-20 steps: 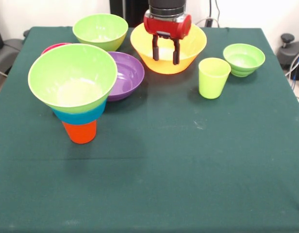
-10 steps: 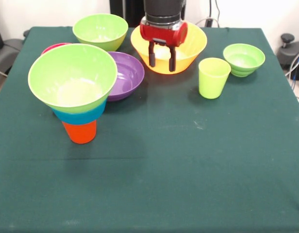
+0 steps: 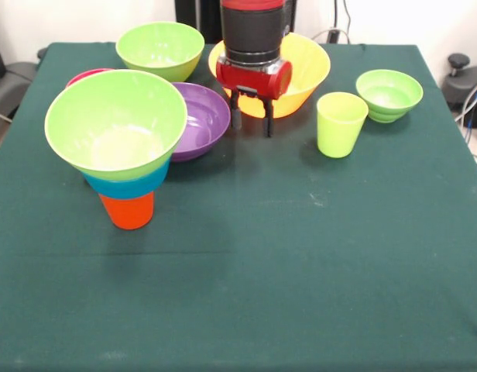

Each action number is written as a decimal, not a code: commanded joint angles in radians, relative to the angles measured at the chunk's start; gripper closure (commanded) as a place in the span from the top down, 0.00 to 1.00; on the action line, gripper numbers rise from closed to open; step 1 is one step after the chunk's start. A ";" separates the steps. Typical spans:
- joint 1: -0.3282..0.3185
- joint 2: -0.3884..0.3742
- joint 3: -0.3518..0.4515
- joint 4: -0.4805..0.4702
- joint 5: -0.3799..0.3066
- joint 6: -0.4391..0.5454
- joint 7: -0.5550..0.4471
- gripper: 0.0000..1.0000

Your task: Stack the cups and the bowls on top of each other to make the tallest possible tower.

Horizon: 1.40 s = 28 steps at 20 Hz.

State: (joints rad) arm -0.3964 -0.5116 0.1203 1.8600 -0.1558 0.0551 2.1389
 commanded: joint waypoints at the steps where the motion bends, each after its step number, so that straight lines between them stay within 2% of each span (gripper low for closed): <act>1: 0.012 0.021 0.026 -0.057 0.014 0.094 0.061 1.00; 17: 0.049 -0.020 0.004 -0.045 0.051 0.131 0.096 1.00; 28: 0.045 -0.051 0.006 -0.011 0.062 0.139 0.109 1.00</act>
State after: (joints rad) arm -0.3749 -0.5552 0.1062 1.8588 -0.1448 0.0631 2.1389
